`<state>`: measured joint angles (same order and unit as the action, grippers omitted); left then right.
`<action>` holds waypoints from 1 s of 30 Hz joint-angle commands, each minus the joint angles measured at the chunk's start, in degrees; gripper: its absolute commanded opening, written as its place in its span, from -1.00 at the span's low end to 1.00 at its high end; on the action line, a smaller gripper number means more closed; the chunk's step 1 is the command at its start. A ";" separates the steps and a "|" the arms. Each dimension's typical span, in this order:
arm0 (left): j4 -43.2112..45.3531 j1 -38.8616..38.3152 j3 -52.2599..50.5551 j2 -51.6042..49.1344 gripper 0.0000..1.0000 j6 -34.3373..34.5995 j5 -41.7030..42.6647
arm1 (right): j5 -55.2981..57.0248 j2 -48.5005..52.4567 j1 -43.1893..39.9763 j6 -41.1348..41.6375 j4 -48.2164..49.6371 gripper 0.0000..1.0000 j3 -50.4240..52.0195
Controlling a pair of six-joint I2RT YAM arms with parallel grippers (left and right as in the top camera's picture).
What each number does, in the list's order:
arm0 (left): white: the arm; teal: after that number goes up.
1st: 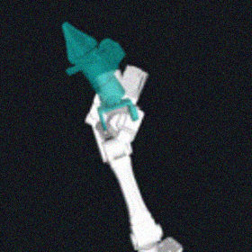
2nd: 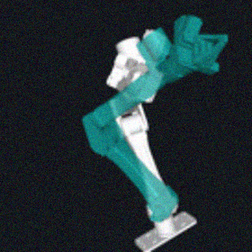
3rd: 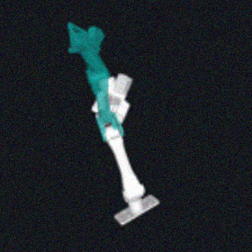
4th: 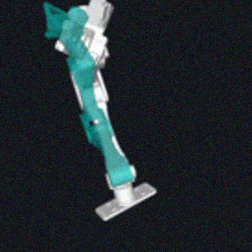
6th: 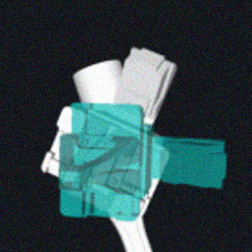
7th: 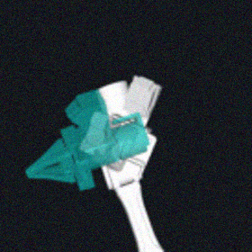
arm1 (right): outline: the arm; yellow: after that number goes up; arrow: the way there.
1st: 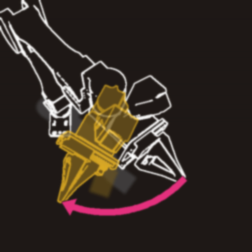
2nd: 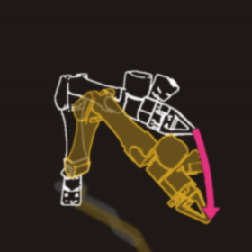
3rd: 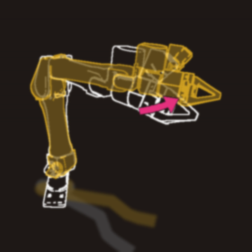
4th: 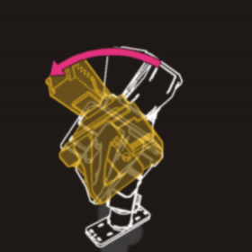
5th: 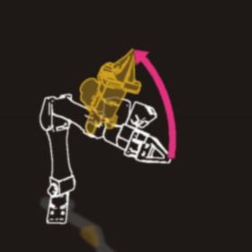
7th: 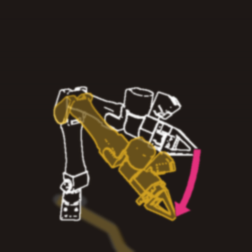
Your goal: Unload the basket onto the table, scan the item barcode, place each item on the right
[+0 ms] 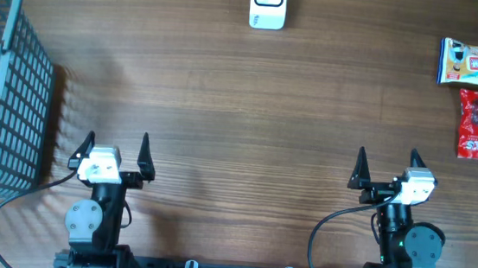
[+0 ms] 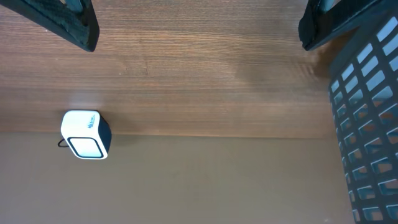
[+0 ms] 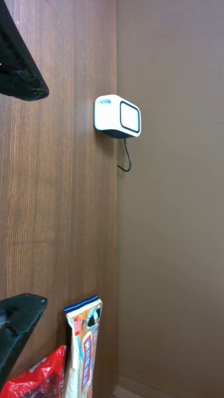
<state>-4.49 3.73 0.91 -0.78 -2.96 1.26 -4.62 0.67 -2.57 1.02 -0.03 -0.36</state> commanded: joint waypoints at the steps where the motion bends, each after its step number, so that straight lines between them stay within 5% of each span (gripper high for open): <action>1: -0.02 0.26 -0.55 0.59 1.00 -0.87 -1.73 | 0.76 -0.46 -0.28 0.48 0.09 1.00 0.04; 4: 0.35 0.26 -0.55 0.59 1.00 3.58 -5.44 | 0.76 -0.46 -0.28 0.48 0.11 0.99 0.07; 30: 0.46 0.26 -0.55 0.50 1.00 3.21 -3.72 | 0.76 -0.46 -0.28 0.48 0.11 0.99 0.04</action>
<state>-4.29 3.73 0.91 -0.78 -0.54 -3.11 -4.62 0.67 -2.57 1.02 -0.03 -0.36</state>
